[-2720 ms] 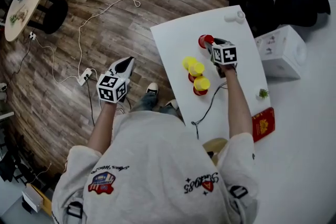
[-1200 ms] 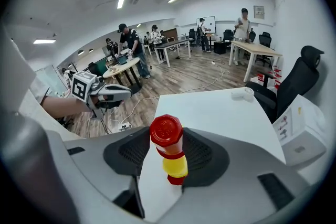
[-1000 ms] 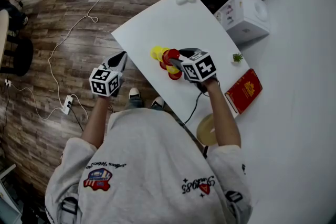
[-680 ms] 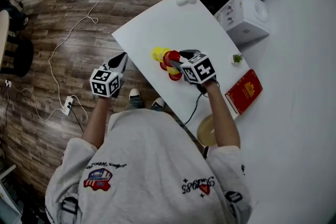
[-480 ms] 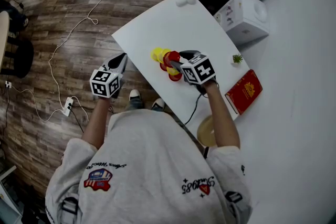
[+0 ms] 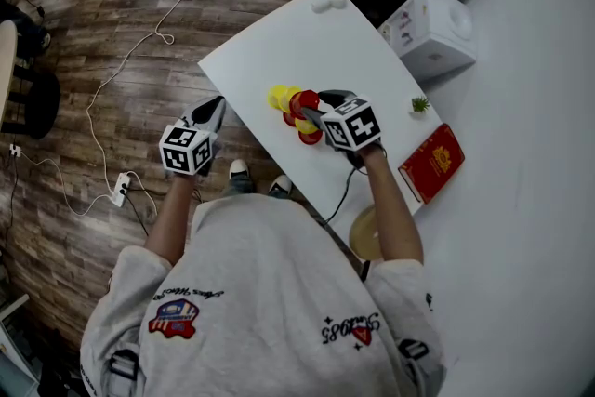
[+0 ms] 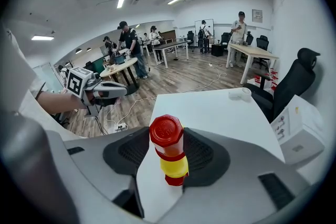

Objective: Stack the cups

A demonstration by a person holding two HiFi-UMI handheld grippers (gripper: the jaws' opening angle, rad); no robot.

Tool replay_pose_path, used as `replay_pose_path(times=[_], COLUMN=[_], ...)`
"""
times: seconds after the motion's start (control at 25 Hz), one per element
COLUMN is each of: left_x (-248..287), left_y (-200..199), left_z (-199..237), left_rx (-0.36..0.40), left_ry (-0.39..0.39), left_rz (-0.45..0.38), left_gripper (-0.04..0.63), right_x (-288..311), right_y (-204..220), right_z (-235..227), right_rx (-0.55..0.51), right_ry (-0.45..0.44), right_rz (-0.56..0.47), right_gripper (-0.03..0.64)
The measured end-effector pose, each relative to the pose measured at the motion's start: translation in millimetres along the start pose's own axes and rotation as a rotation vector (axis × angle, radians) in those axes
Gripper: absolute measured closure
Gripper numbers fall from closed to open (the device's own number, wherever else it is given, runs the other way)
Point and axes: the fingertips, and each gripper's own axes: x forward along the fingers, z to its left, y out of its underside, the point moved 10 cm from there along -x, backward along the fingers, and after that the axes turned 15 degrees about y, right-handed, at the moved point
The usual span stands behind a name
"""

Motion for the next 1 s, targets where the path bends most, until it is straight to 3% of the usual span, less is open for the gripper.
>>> replay_pose_path(times=[0.36, 0.68, 1.0], left_x=[0, 3, 12], left_y=[1, -3, -3], left_z=[-2, -13, -44], left_rx=[0.004, 0.022, 0.048], left_ry=[0.000, 0.001, -0.003], left_rz=[0.004, 0.013, 0.013], left_gripper=[0.589, 0.589, 0.589], right_x=[-5, -34, -67], right_y=[3, 1, 32], right_z=[-2, -13, -42], right_rx=[0.034, 0.139, 0.292], right_ry=[0.007, 0.018, 0.154], right_rz=[-0.045, -0.174, -0.356], right_gripper=[0.386, 0.386, 0.546])
